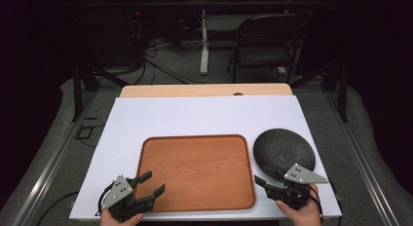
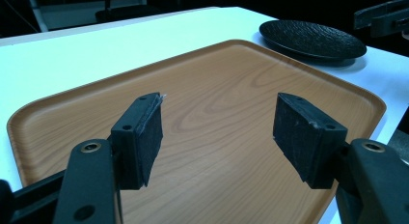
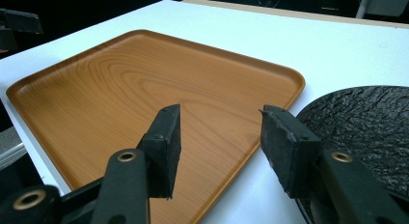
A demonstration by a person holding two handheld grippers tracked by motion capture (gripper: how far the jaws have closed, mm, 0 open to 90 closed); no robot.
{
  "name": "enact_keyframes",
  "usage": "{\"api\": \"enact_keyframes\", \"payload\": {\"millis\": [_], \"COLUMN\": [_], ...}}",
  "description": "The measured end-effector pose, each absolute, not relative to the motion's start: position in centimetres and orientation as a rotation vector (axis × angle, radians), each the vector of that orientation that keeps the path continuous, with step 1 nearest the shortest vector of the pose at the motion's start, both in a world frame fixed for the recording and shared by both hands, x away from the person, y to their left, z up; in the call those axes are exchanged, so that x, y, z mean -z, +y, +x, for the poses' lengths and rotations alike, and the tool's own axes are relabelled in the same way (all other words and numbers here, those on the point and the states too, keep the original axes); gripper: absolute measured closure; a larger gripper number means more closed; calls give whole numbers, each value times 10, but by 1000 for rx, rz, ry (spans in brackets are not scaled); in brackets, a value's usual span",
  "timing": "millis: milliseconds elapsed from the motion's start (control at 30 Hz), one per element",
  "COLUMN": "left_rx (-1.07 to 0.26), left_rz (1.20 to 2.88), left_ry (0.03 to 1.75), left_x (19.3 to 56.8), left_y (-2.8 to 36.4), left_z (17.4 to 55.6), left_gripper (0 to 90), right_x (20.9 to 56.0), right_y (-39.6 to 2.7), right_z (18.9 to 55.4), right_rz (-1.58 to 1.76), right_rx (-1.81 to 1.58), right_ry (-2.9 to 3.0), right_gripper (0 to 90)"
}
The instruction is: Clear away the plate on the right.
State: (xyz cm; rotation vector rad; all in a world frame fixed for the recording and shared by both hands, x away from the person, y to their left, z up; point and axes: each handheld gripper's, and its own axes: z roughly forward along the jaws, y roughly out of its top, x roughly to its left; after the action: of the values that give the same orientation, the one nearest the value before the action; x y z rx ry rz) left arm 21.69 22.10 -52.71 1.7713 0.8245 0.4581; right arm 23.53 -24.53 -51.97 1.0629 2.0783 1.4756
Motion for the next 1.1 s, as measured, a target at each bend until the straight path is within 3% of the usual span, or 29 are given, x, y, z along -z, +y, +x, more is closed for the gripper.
{"api": "enact_keyframes", "payload": {"millis": [1100], "left_rx": [-448], "left_rz": [1789], "left_ry": [832], "left_x": [528], "left_y": [220], "left_z": [217], "left_gripper": [327], "right_x": [524], "right_y": [-261], "right_z": [244], "right_rz": [1240], "right_rx": [-1463], "right_ry": [2046], "right_gripper": [373]}}
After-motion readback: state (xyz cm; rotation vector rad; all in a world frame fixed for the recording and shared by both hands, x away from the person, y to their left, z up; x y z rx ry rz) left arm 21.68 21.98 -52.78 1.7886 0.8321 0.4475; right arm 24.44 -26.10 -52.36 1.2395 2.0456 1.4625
